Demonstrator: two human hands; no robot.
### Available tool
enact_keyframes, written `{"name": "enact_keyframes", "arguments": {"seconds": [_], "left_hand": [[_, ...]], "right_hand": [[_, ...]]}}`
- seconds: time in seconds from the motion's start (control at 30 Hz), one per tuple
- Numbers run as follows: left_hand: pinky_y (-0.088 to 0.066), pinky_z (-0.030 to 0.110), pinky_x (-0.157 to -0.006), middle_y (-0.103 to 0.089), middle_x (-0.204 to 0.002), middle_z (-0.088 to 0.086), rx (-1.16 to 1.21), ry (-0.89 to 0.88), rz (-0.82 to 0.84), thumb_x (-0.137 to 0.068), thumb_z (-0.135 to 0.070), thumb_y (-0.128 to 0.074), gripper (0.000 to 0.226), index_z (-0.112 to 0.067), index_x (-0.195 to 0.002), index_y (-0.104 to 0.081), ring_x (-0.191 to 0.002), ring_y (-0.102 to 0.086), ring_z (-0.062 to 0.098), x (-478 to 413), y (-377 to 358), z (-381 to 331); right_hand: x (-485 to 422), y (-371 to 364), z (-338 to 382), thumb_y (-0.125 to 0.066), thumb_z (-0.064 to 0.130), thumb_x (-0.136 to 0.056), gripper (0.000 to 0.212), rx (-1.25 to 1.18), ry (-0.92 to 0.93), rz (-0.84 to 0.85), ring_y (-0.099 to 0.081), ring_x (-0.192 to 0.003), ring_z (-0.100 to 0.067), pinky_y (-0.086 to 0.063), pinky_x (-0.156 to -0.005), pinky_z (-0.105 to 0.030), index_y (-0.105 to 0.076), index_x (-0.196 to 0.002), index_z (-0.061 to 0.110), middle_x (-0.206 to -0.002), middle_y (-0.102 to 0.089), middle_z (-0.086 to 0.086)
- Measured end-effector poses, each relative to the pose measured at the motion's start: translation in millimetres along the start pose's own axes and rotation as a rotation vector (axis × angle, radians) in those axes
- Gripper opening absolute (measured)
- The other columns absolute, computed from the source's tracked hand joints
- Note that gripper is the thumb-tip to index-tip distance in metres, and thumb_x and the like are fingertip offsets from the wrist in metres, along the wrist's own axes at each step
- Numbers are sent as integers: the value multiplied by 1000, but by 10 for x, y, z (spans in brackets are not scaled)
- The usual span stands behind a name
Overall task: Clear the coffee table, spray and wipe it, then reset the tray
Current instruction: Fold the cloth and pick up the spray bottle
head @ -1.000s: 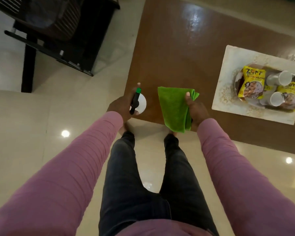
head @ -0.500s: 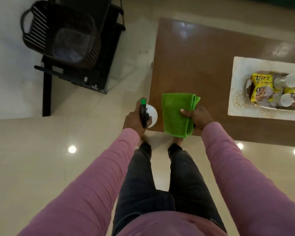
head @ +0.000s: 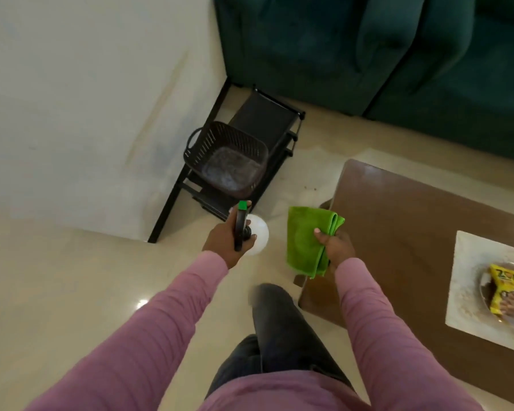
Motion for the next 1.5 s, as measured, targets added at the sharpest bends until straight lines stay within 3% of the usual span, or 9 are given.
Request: {"name": "enact_keyframes", "arguments": {"seconds": [0.17, 0.4, 0.63, 0.83, 1.13, 1.3, 1.5], "left_hand": [[-46, 48, -102, -66, -121, 6, 4, -36, -50, -84, -23, -71, 76, -33, -146, -29, -112, -61, 30, -467, 436, -67], [-45, 46, -102, -65, -121, 12, -175, -18, -16, -86, -25, -70, 77, -31, -148, -24, -113, -60, 36, -1244, 963, -99], [-42, 46, -104, -61, -127, 15, -238, -15, 16, -86, -21, -70, 79, -26, -150, -24, -118, -55, 39, -1919, 1311, -122], [-40, 44, -104, -58, -127, 18, -295, -3, 75, -90, -20, -66, 77, -25, -151, -20, -119, -54, 38, -2513, 1494, -115], [-41, 42, -101, -62, -125, 13, -354, -94, 202, -87, -22, -69, 78, -27, -150, -22, -115, -57, 36, -3591, 1531, 554], [-47, 41, -94, -60, -120, 12, -361, -185, 271, -86, -24, -68, 77, -32, -149, -24, -107, -60, 31, -4033, 1399, 1041], [-43, 32, -93, -63, -120, 11, -285, -212, 297, -90, -23, -65, 74, -27, -150, -22, -110, -61, 28, -4305, 1254, 1392]], "right_hand": [[-36, -398, 392, -65, 18, -88, 34, 2, 45, 5, -59, -105, -29, -44, -99, -50, -57, -120, 8, -113, -63, -8], [-344, -832, 736, -59, 16, -93, 48, -96, -21, -35, -50, -122, -37, -38, -105, -51, -43, -137, 7, -133, -53, -14], [-611, -1150, 1120, -58, 18, -93, 36, -70, -25, -59, -53, -117, -33, -40, -102, -47, -50, -127, 11, -127, -58, -11], [-925, -1644, 1390, -63, 20, -90, 37, -96, -6, -107, -56, -117, -33, -41, -103, -51, -54, -125, 12, -127, -60, -11], [-1594, -2627, 1362, -58, 20, -93, 31, -173, -84, -167, -55, -106, -23, -41, -100, -43, -54, -123, 15, -119, -60, -3], [-2102, -2953, 1307, -56, 18, -94, 28, -70, -95, -264, -55, -94, -18, -42, -86, -31, -56, -121, 12, -107, -59, 0], [-2603, -3307, 1212, -54, 17, -92, 25, 118, -109, -289, -59, -97, -24, -45, -86, -33, -58, -116, 11, -108, -63, -7]]}}
Point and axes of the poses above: each hand's wrist, its own x-axis away from the middle knuckle, its own y-axis out of the back of the hand, z = x × y, the point moved 3 cm from there along -x, towards the middle knuckle
